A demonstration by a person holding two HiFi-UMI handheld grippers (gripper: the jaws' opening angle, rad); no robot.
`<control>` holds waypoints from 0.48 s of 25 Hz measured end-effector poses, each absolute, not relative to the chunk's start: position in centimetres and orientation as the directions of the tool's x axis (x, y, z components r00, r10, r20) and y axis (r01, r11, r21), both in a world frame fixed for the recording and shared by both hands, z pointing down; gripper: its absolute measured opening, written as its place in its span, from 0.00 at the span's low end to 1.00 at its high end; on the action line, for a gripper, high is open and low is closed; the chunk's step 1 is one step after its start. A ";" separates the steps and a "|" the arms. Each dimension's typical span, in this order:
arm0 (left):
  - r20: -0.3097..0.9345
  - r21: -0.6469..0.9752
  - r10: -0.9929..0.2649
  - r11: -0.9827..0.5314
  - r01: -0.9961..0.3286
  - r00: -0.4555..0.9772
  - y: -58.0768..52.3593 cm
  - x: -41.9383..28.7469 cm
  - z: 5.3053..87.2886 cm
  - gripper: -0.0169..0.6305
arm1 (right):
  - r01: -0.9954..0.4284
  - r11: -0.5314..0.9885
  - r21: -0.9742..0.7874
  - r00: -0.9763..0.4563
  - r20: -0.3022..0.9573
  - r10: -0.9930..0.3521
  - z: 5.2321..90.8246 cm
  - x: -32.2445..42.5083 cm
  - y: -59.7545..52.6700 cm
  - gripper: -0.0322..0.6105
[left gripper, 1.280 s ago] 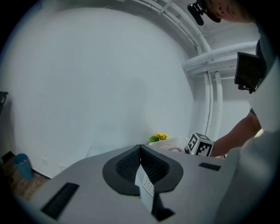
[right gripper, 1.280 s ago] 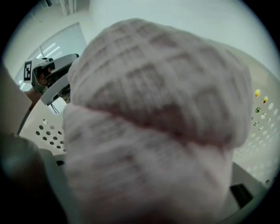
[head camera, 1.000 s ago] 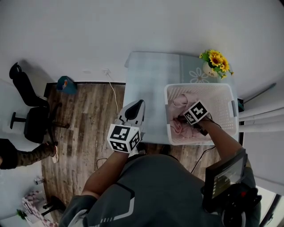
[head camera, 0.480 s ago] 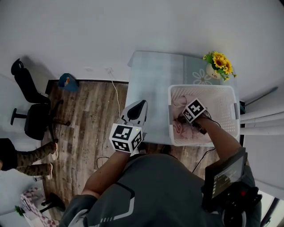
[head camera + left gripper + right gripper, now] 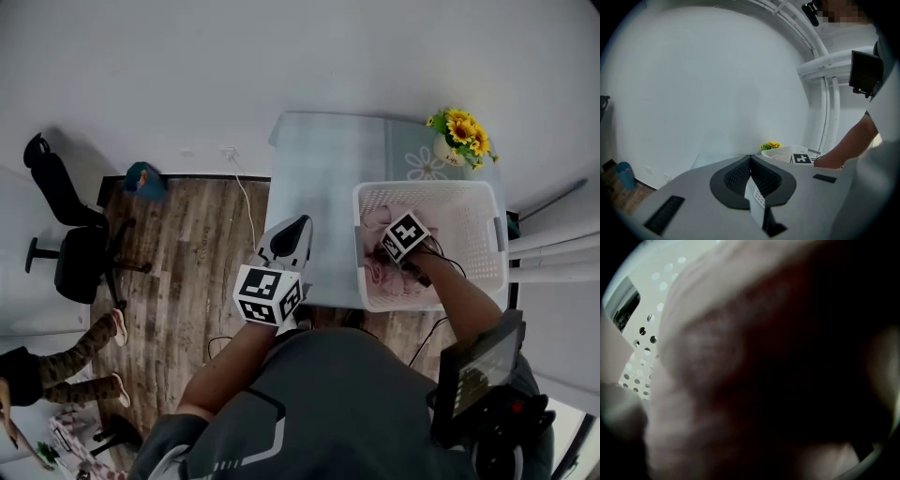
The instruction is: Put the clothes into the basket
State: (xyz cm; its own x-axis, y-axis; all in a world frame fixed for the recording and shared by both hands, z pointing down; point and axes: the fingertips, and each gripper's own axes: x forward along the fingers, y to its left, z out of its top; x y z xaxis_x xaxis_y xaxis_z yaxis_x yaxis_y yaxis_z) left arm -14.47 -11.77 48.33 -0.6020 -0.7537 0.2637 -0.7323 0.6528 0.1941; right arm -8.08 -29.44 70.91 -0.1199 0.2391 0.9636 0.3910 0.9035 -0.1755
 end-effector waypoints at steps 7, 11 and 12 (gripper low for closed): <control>0.259 0.195 -0.759 0.647 -0.737 -0.598 -12.0 -14.4 48.0 0.04 | 0.392 0.902 -0.181 -0.131 0.960 0.249 70.8 -8.2 -29.5 0.61; 0.247 0.190 -0.761 0.645 -0.740 -0.600 -11.9 -14.4 47.2 0.04 | 0.406 0.893 -0.196 -0.144 0.951 0.275 70.5 -8.1 -29.4 0.63; 0.243 0.189 -0.761 0.645 -0.740 -0.601 -11.9 -14.4 47.1 0.04 | 0.410 0.890 -0.201 -0.147 0.948 0.282 70.5 -8.0 -29.3 0.63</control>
State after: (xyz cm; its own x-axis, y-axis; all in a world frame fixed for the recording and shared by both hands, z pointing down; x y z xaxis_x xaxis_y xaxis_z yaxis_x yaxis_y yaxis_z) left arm -14.40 -11.86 47.06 -0.6013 -0.7611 0.2433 -0.7403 0.6452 0.1886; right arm -8.01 -29.32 70.51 -0.1466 0.2821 0.9481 0.4096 0.8898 -0.2014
